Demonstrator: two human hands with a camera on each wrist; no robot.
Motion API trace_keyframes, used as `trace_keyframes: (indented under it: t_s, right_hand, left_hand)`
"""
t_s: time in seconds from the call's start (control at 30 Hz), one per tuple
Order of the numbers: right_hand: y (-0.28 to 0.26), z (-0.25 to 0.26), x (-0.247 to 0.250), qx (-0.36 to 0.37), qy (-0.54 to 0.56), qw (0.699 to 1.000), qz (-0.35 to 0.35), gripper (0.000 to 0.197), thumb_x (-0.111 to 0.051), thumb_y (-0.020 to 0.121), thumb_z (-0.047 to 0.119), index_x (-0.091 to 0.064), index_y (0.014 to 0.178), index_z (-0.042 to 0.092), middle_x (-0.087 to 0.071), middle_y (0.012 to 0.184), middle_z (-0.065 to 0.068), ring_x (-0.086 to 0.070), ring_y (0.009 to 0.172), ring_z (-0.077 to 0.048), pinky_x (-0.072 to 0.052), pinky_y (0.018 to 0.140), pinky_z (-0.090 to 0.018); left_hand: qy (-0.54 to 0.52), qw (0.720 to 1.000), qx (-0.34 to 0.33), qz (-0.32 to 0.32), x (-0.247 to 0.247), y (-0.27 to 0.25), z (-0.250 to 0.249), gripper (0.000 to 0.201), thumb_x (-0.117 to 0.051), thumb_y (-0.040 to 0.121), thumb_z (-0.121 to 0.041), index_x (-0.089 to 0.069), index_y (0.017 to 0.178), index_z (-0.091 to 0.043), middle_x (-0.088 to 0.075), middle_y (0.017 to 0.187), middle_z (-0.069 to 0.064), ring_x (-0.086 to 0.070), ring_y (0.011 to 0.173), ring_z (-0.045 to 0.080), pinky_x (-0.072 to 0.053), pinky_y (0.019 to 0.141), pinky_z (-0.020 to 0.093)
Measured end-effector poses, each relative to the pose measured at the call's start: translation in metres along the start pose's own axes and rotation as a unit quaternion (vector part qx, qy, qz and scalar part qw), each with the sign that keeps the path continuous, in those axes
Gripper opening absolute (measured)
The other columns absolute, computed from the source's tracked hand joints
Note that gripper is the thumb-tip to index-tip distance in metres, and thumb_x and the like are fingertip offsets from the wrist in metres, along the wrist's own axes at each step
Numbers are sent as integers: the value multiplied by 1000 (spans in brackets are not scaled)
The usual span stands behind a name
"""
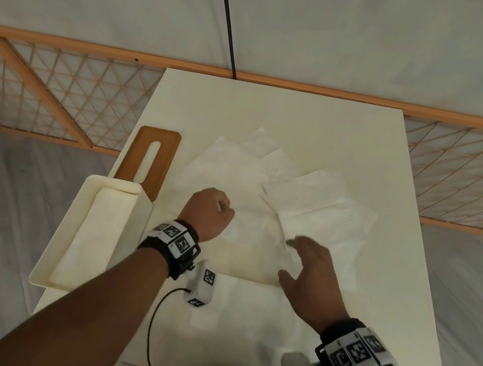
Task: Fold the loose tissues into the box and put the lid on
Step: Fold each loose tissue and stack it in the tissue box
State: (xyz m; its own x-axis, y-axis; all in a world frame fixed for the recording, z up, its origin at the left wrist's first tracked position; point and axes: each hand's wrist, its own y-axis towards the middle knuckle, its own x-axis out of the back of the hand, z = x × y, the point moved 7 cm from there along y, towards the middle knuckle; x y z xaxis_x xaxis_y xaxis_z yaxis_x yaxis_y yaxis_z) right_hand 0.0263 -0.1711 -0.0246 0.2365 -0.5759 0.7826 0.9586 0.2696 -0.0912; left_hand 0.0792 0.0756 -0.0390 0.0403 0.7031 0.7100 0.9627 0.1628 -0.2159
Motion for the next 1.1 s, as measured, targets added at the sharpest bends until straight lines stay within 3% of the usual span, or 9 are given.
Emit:
trace_keyframes:
  t_s: [0.13, 0.27, 0.37, 0.43, 0.5, 0.57, 0.7, 0.83, 1.1]
  right_hand:
    - [18, 46, 16, 85, -83, 993, -15, 99, -82, 72, 25, -29, 155, 26, -24, 163, -2, -16, 150, -27, -16, 114, -33]
    - [28, 81, 24, 111, 62, 992, 25, 40, -66, 81, 8, -71, 118, 22, -72, 113, 4, -63, 109, -12, -45, 91, -22]
    - [31, 77, 40, 14, 165, 985, 48, 13, -67, 85, 8, -76, 87, 17, -73, 84, 9, -65, 77, -2, -49, 70, -20]
    - [30, 70, 47, -33, 279, 957, 74, 9, -74, 82, 11, -72, 85, 3, -71, 79, -8, -65, 71, -15, -48, 68, -32]
    - [25, 62, 46, -89, 390, 911, 96, 16, -75, 81, 4, -71, 94, -4, -75, 89, -14, -72, 80, -29, -53, 73, -41]
    - [19, 58, 40, -137, 459, 870, 113, 21, -71, 83, -4, -71, 103, -4, -76, 100, -18, -74, 92, -35, -57, 79, -43]
    - [8, 48, 27, -181, 483, 848, 121, 21, -68, 85, -6, -70, 106, -8, -74, 102, -23, -73, 94, -39, -60, 78, -43]
    - [-1, 35, 26, -189, 493, 842, 110, 11, -63, 92, -1, -72, 97, -3, -74, 97, -22, -73, 85, -35, -59, 73, -40]
    - [-5, 19, 19, -186, 473, 856, 96, 19, -58, 98, 7, -75, 97, -3, -74, 100, -23, -72, 87, -34, -56, 73, -40]
  left_hand:
    - [76, 985, -90, 123, 20, -27, -49, 14, -60, 85, -24, -66, 81, -13, -69, 102, -1, -64, 95, 18, -54, 87, 39]
    - [3, 979, -138, 147, 55, -55, -85, 17, -61, 90, -31, -71, 90, -17, -71, 100, -6, -65, 96, 12, -50, 80, 31]
    - [-211, 969, -63, 108, 101, -57, -56, 44, -65, 79, -58, -67, 111, -28, -69, 117, -11, -59, 114, 0, -43, 92, 16]
    - [-320, 945, -2, 73, 118, -62, -14, 81, -73, 61, -73, -57, 129, -32, -62, 130, -11, -54, 123, -1, -38, 99, 17]
    - [-341, 934, 61, 90, 103, -74, 15, 78, -75, 71, -63, -48, 138, -34, -60, 130, -13, -52, 128, 10, -40, 103, 25]
    - [-331, 931, 93, 121, 69, -88, 26, 45, -69, 90, -24, -53, 132, -26, -71, 111, -12, -61, 119, 18, -52, 88, 22]
    - [-457, 864, 142, 156, 17, -110, 24, 60, -83, 73, -11, -59, 128, -15, -72, 119, 7, -65, 115, 30, -57, 86, 43]
    - [-427, 896, 83, 93, 29, -110, 32, 60, -82, 73, -24, -61, 129, -22, -69, 125, 4, -63, 120, 25, -47, 104, 51]
    - [-349, 932, 81, 52, 46, -111, 38, 53, -80, 79, -37, -61, 128, -32, -70, 122, -7, -65, 115, 15, -51, 100, 44]
